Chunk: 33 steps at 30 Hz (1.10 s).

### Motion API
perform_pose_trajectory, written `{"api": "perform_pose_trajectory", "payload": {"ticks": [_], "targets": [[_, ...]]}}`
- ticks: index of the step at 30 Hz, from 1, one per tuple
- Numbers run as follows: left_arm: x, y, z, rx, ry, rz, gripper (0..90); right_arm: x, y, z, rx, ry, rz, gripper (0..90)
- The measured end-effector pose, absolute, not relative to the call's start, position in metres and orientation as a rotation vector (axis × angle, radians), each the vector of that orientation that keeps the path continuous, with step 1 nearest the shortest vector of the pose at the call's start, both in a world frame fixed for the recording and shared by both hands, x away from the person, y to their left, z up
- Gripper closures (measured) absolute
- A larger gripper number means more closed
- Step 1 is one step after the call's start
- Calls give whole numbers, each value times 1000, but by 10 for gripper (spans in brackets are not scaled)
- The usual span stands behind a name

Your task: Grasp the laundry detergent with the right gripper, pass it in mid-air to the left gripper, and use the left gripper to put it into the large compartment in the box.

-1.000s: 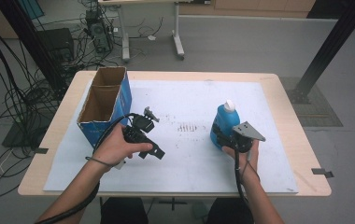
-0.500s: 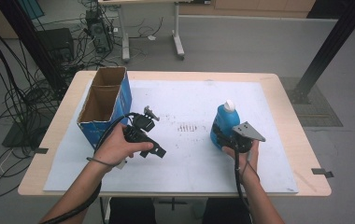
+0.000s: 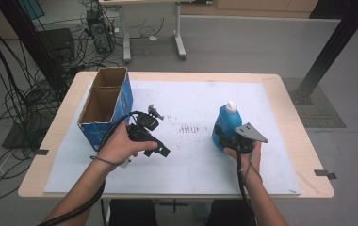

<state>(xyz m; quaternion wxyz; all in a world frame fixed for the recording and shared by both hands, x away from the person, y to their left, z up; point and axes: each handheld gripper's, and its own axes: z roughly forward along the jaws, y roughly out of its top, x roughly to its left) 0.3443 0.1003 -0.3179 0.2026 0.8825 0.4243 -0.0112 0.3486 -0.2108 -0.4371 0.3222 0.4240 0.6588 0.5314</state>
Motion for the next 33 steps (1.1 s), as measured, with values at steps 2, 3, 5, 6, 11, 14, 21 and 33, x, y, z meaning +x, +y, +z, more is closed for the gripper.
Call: {"api": "perform_pose_trajectory", "payload": {"ticks": [2,3,5,6,11,14,21,33], "targets": [[345,100,-317,2450,1183,-45,96,349,-211,-437,1115,1733,1392,439],[345,99,-317,2451,1179,-45,96,349,-211,-437,1115,1734,1393,439],[346,99,-316,2455,1174,-42,96,349,-211,-437,1113,1732,1393,439],[346,99,-315,2453,1172,-44,96,349,-211,-437,1114,1731,1395,439],[347,100,-313,2453,1166,-38,96,348,-210,-438,1110,1719,1401,439],[348,102,-311,2449,1170,-37,96,348,-211,-438,1106,1721,1402,441],[349,107,-308,2449,1162,-29,96,349,-211,-438,1104,1726,1401,443],[355,107,-287,2502,1024,-11,98,352,-214,-425,1107,1772,1414,445]]}}
